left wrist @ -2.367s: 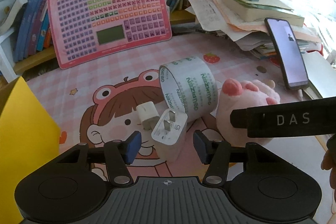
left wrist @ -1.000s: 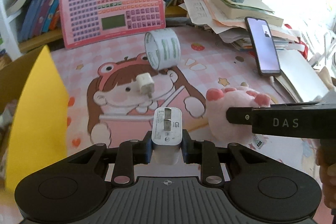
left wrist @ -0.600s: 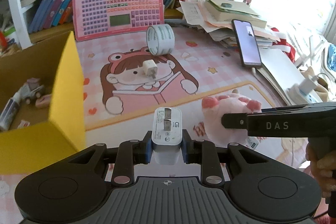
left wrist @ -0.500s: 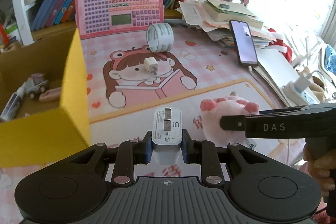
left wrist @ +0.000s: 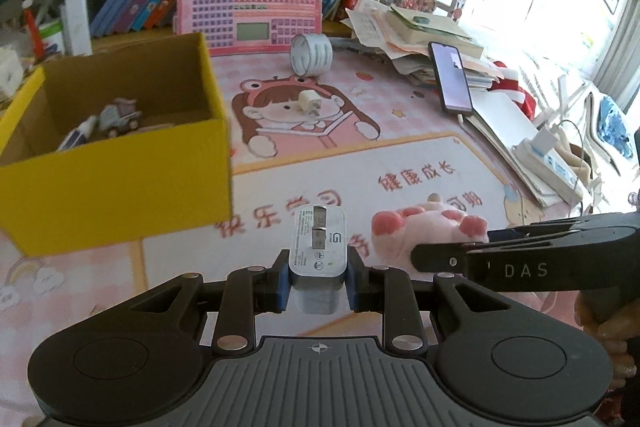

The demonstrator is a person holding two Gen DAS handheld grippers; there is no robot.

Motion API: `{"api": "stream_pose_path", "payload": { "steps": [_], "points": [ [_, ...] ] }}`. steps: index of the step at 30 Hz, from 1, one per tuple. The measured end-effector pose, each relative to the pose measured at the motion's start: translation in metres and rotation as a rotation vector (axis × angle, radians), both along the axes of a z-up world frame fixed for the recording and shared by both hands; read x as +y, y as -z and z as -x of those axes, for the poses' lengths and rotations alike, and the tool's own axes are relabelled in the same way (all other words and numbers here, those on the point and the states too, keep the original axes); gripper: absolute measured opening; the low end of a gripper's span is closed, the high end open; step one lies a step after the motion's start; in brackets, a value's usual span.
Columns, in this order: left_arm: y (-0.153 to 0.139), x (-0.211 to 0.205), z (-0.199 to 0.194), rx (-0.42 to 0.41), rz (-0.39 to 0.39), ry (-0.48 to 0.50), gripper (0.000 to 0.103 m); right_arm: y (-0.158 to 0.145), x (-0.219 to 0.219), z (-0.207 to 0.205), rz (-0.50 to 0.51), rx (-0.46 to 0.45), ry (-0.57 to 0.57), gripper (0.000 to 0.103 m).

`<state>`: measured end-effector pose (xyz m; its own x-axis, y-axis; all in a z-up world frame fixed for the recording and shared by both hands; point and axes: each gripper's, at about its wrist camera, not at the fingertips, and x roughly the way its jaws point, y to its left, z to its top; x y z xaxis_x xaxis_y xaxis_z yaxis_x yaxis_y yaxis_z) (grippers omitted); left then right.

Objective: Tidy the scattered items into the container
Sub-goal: 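Lift the charger and plush pig and carry them toward the yellow box, then lower the white charger and pink plush pig into the box and open both grippers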

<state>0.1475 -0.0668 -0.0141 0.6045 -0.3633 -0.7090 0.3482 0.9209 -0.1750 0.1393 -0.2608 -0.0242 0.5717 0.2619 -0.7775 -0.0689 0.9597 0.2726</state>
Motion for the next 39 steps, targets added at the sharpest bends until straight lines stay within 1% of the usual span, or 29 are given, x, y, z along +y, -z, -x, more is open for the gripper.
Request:
{"api": "stream_pose_path", "payload": {
  "steps": [6, 16, 22, 29, 34, 39],
  "points": [
    [-0.002, 0.038, 0.027, -0.005, 0.015, -0.024, 0.025, -0.004, 0.036, 0.027, 0.007, -0.009, -0.029, 0.050],
    [0.000, 0.089, 0.063, 0.001, 0.036, -0.091, 0.025, -0.005, 0.084, 0.055, 0.012, -0.012, -0.089, 0.050],
    [-0.002, 0.109, 0.080, -0.010, 0.041, -0.122, 0.025, -0.007, 0.111, 0.067, 0.020, -0.018, -0.157, 0.050],
    [-0.006, 0.134, 0.094, -0.038, 0.059, -0.183, 0.025, -0.013, 0.139, 0.077, 0.052, -0.045, -0.232, 0.050],
    [-0.008, 0.146, 0.100, -0.050, 0.073, -0.214, 0.025, -0.018, 0.154, 0.081, 0.072, -0.068, -0.276, 0.050],
    [-0.013, 0.151, 0.103, -0.077, 0.075, -0.222, 0.025, -0.023, 0.163, 0.082, 0.083, -0.087, -0.305, 0.050]
  ]
}}
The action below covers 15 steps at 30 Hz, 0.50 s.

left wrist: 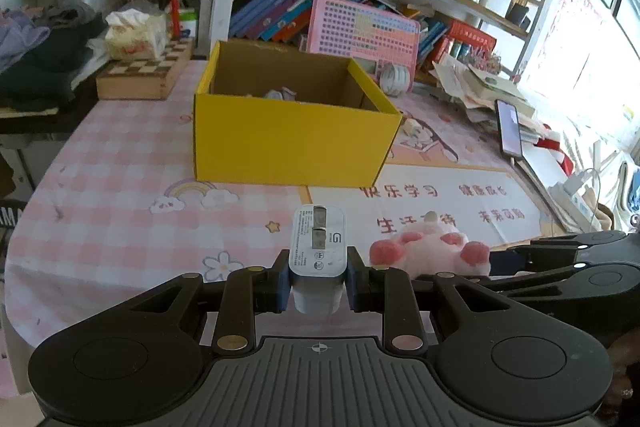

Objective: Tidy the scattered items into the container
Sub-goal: 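Lower the white charger and pink plush pig into the box and open both grippers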

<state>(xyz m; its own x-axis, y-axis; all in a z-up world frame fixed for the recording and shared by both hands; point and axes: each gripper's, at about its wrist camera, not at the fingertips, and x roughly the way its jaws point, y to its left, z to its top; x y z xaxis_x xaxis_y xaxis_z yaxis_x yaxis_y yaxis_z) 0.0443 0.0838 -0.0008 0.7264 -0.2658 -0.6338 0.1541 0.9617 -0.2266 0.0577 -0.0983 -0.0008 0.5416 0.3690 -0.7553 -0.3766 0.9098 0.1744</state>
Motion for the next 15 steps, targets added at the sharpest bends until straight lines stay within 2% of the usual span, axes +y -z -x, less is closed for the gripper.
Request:
{"api": "stream_pose_path", "payload": {
  "steps": [15],
  "points": [
    [-0.011, 0.024, 0.001, -0.053, 0.016, -0.066, 0.025, -0.013, 0.034, -0.005, 0.047, -0.068, -0.113, 0.050]
  ]
}}
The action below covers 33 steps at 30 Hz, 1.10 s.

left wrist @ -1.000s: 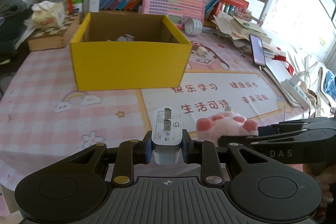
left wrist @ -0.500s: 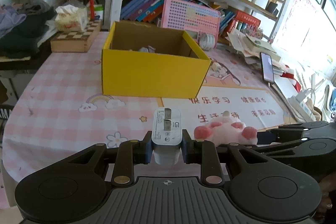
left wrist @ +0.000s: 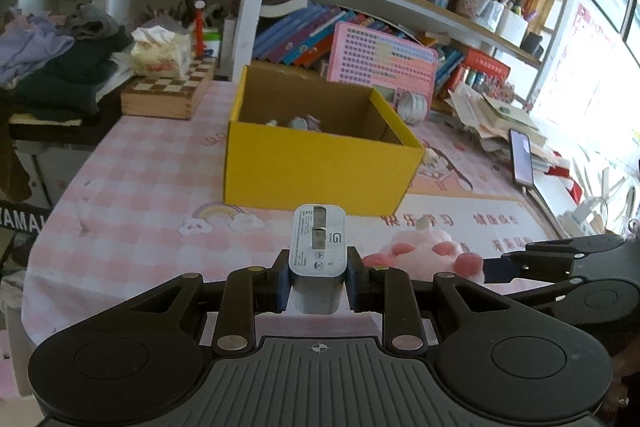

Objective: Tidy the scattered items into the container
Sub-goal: 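Lower the white charger and pink plush pig into the box and open both grippers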

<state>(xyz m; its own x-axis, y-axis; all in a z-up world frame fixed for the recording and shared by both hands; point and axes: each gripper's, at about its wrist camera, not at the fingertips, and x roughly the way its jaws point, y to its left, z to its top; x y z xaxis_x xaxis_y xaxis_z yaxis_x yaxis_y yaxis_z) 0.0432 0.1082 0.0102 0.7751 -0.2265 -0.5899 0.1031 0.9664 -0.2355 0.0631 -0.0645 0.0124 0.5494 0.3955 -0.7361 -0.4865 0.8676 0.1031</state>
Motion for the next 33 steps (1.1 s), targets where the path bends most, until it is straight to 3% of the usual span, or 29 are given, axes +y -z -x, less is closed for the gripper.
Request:
{"api": "stream_pose_path", "payload": {
  "steps": [7, 12, 20, 26, 33],
  "points": [
    [-0.007, 0.005, -0.017, -0.017, 0.032, -0.004, 0.025, -0.012, 0.001, -0.015, -0.007, -0.045, -0.008, 0.050],
    [-0.024, 0.003, -0.040, -0.066, 0.044, 0.009, 0.025, -0.037, -0.004, -0.038, -0.045, -0.109, 0.002, 0.050],
    [-0.053, -0.009, -0.103, -0.156, 0.007, 0.029, 0.025, -0.071, -0.005, -0.108, -0.043, -0.238, -0.002, 0.050],
    [-0.040, -0.020, -0.167, -0.110, -0.035, 0.031, 0.025, -0.058, -0.001, -0.182, 0.021, -0.229, 0.000, 0.050],
    [-0.010, -0.029, -0.225, -0.021, -0.098, 0.004, 0.025, -0.020, 0.005, -0.246, 0.078, -0.133, -0.022, 0.050]
  ]
}}
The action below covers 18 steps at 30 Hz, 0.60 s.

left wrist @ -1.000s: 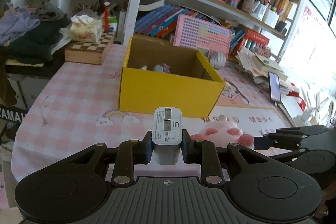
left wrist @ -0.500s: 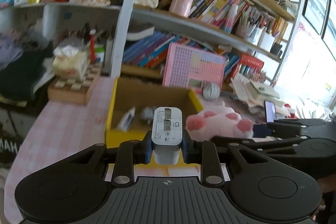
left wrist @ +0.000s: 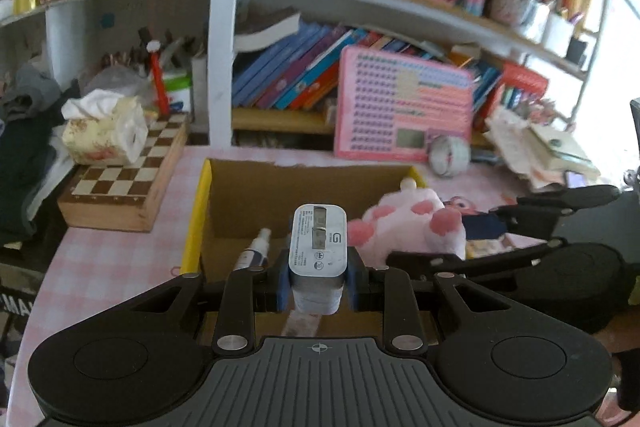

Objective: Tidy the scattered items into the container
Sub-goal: 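Lower the white charger and pink plush pig into the box and open both grippers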

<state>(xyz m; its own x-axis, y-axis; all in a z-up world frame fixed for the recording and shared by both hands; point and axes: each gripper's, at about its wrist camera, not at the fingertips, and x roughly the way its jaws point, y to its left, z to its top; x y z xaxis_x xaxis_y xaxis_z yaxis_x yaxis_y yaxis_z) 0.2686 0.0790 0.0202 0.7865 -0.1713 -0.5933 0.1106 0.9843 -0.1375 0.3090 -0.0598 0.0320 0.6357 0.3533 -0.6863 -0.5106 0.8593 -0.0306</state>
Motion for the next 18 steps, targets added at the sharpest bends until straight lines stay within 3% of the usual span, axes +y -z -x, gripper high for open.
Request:
{"api": "stream_pose_path", "payload": {
  "steps": [5, 6, 7, 8, 18],
  "points": [
    [0.019, -0.003, -0.030, 0.057, -0.035, -0.019, 0.025, 0.022, 0.004, -0.029, 0.032, 0.058, -0.033, 0.045],
    [0.024, -0.005, -0.035, 0.071, -0.047, -0.018, 0.025, 0.025, 0.004, -0.034, 0.036, 0.068, -0.043, 0.038],
    [0.027, -0.006, -0.040, 0.080, -0.056, -0.019, 0.025, 0.028, 0.005, -0.038, 0.039, 0.077, -0.053, 0.023],
    [0.031, -0.008, -0.044, 0.091, -0.065, -0.020, 0.025, 0.031, 0.006, -0.042, 0.042, 0.088, -0.062, 0.021],
    [0.047, -0.016, -0.067, 0.144, -0.090, -0.018, 0.026, 0.036, -0.005, -0.050, -0.003, 0.123, -0.059, 0.022]
  ]
}}
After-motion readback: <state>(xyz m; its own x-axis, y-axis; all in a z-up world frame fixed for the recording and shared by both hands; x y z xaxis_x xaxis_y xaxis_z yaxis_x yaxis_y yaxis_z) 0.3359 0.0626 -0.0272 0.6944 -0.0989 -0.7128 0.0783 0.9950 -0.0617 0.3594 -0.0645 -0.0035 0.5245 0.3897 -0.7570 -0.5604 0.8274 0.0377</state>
